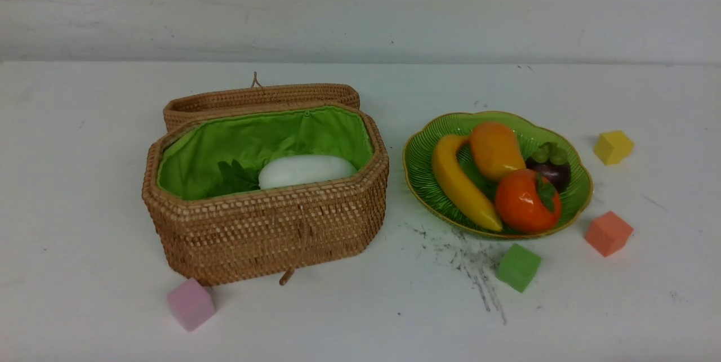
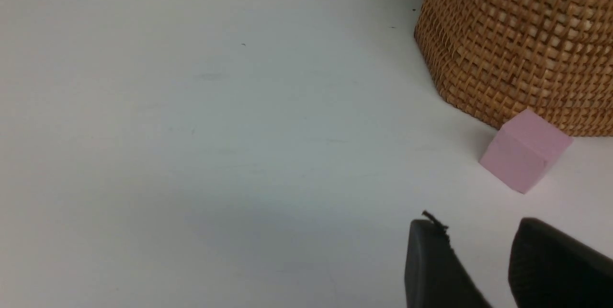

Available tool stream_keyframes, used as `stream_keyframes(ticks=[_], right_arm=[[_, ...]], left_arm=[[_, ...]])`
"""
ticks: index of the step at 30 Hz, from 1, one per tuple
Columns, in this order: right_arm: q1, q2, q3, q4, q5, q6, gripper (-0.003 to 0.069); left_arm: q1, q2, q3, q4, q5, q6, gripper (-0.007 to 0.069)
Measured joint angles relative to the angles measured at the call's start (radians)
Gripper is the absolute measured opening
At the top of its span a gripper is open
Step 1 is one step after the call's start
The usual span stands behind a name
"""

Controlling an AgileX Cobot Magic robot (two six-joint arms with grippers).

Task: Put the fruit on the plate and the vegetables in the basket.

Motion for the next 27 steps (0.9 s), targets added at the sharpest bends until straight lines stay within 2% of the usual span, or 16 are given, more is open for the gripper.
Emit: stream_keyframes(ticks=[27], right_arm=[[0.0,0.0,0.001,0.0,0.0,0.003,0.0048]], left_arm=[[0.0,0.0,0.0,0.0,0.0,0.0,0.0239]])
